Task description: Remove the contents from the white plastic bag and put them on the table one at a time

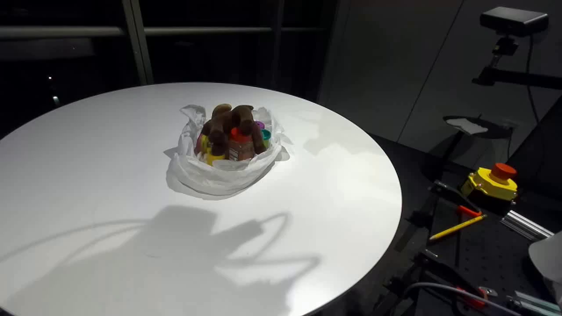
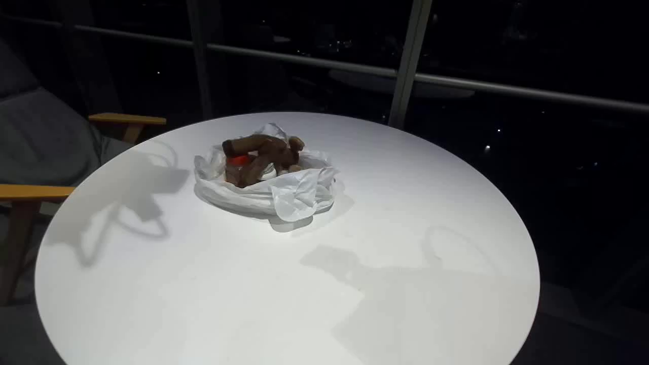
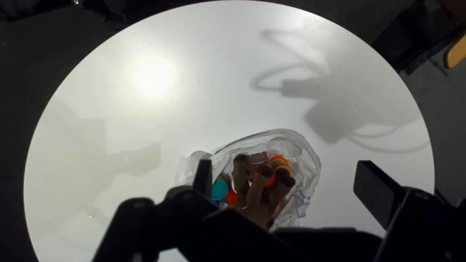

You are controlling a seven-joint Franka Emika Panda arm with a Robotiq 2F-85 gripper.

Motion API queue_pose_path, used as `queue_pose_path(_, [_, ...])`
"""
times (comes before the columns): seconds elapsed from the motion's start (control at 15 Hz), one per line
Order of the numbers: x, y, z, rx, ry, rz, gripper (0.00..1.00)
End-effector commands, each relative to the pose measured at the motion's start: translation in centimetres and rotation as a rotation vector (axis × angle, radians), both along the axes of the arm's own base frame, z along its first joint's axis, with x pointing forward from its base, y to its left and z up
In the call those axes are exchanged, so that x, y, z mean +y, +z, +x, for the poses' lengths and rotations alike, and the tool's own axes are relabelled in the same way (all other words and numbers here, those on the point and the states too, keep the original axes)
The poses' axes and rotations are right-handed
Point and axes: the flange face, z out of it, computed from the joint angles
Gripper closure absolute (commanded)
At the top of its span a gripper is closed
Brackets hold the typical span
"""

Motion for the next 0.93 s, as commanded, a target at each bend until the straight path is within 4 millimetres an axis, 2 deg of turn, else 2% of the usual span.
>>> queue_pose_path(0.0, [0.0, 0.3, 0.1, -0.005, 0.000, 0.001, 0.00])
queue_pose_path(0.2, [0.0, 0.9, 0.0, -0.016, 0.001, 0.002, 0.00])
queue_pose_path(0.4, [1.4, -0.6, 2.1, 0.003, 0.005, -0.016, 0.00])
queue_pose_path(0.53, [2.0, -2.5, 3.7, 0.006, 0.007, -0.033, 0.00])
queue_pose_path(0.67, [2.4, -5.6, 6.2, -0.038, -0.002, -0.071, 0.00])
queue_pose_path(0.87, [2.4, -11.3, 9.6, -0.103, -0.015, -0.142, 0.00])
